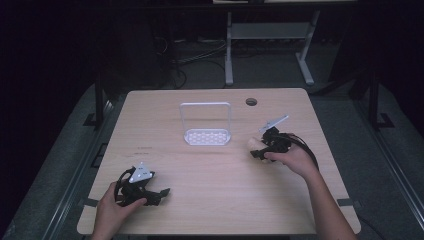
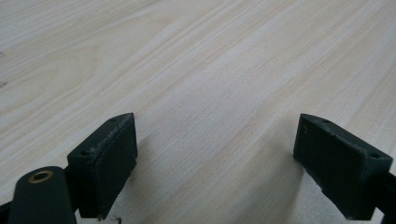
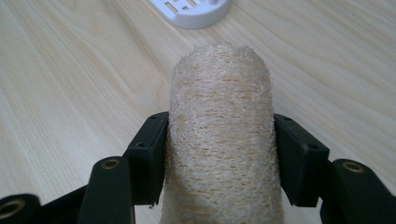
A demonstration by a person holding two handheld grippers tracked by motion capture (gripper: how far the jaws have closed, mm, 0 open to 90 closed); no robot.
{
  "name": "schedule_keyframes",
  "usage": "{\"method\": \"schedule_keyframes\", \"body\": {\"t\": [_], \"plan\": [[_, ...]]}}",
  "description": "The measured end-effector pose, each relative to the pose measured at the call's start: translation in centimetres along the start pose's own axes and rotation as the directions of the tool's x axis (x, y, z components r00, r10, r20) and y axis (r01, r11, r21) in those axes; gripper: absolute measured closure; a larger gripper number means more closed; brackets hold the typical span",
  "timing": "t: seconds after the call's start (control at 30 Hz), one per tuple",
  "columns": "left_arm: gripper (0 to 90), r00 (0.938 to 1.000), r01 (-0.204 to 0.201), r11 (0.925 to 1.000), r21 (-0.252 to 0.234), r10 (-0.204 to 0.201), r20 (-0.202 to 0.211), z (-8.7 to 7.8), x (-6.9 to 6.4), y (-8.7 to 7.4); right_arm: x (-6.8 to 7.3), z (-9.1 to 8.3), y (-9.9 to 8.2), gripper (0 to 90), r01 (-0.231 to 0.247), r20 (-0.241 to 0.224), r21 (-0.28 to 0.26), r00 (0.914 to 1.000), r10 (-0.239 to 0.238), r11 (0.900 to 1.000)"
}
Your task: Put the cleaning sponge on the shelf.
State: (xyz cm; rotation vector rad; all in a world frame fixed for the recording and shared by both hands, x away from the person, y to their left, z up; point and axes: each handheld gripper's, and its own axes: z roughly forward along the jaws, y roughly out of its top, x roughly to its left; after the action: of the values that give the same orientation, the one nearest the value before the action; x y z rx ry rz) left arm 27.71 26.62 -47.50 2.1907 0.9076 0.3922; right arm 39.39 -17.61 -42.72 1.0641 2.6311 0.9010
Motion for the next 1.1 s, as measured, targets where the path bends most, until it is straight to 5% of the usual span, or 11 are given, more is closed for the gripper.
{"method": "schedule_keyframes", "body": {"t": [1.1], "plan": [[13.1,1.0,0.0,1.0,0.0,0.0,0.0,0.0,0.0,0.0,2.6,2.2,3.3,41.0,0.059,-0.065,-0.033,0.9961,-0.061,0.9978]]}}
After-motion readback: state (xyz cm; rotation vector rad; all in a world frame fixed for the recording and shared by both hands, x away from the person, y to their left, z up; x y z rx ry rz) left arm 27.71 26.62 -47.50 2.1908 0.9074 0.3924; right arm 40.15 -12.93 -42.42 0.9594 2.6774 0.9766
